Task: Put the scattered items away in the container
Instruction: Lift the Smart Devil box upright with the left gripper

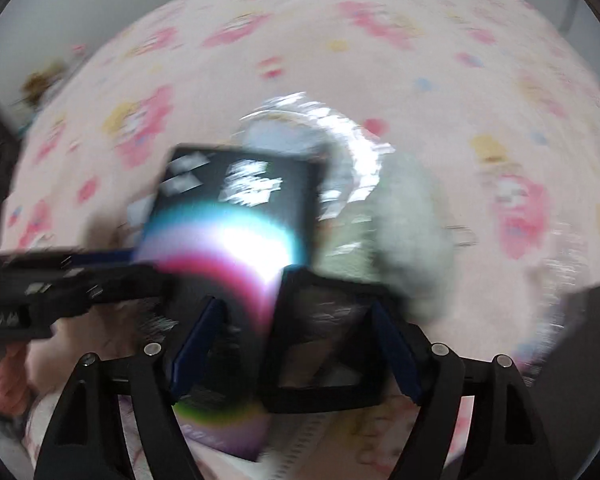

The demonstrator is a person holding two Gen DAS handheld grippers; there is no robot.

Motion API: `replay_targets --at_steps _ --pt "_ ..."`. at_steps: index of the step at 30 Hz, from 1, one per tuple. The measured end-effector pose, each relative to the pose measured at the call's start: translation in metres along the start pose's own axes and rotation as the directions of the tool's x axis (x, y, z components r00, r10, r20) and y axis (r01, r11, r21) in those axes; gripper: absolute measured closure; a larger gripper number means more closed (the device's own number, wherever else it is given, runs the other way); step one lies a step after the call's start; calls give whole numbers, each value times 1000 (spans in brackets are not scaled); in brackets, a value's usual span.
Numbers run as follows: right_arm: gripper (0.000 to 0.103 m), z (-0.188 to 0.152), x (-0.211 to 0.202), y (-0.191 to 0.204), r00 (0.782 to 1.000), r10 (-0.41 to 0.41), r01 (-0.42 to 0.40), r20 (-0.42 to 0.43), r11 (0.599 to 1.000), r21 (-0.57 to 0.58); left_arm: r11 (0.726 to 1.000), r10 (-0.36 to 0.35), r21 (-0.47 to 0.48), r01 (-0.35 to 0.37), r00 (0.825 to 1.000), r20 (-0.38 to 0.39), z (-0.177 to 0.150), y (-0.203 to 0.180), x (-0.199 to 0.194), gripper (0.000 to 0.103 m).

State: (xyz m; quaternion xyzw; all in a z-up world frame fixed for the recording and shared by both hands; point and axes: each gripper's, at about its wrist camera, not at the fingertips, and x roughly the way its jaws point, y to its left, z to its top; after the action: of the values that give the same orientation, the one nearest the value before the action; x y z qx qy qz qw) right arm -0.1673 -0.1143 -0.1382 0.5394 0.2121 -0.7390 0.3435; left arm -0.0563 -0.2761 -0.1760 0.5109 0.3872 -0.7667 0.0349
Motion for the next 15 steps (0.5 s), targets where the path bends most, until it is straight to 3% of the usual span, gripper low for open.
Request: replay_targets --at_steps 2,3,5,6,8,10,13,15 --pt "31 -2 -13 -4 989 -132 131 63 991 27 1000 13 6 -13 1000 9 -2 0 -4 62" --pt "32 -5 -22 -4 988 -126 123 93 992 39 1000 12 11 -12 1000 9 -3 0 -5 62" --pt "32 -16 -35 -4 993 -4 -4 114 998 70 1000 -18 15 18 1000 -1 -6 0 -6 62" --pt "32 -24 -38 -3 990 100 -109 101 990 90 999 -38 12 38 999 -11 -8 1 -6 62" --pt "32 -35 -33 3 976 209 -216 67 970 113 998 -68 3 69 997 -34 -11 3 -4 62" --pt "31 -45 -21 6 972 232 -233 24 963 136 998 -56 2 56 997 -52 -14 4 0 62" --pt "31 -50 -10 5 988 157 -157 16 978 134 999 -49 3 49 996 -76 -19 3 6 62" --pt "30 -44 -4 5 978 210 -209 10 968 137 998 -57 3 58 994 -93 -19 2 11 62"
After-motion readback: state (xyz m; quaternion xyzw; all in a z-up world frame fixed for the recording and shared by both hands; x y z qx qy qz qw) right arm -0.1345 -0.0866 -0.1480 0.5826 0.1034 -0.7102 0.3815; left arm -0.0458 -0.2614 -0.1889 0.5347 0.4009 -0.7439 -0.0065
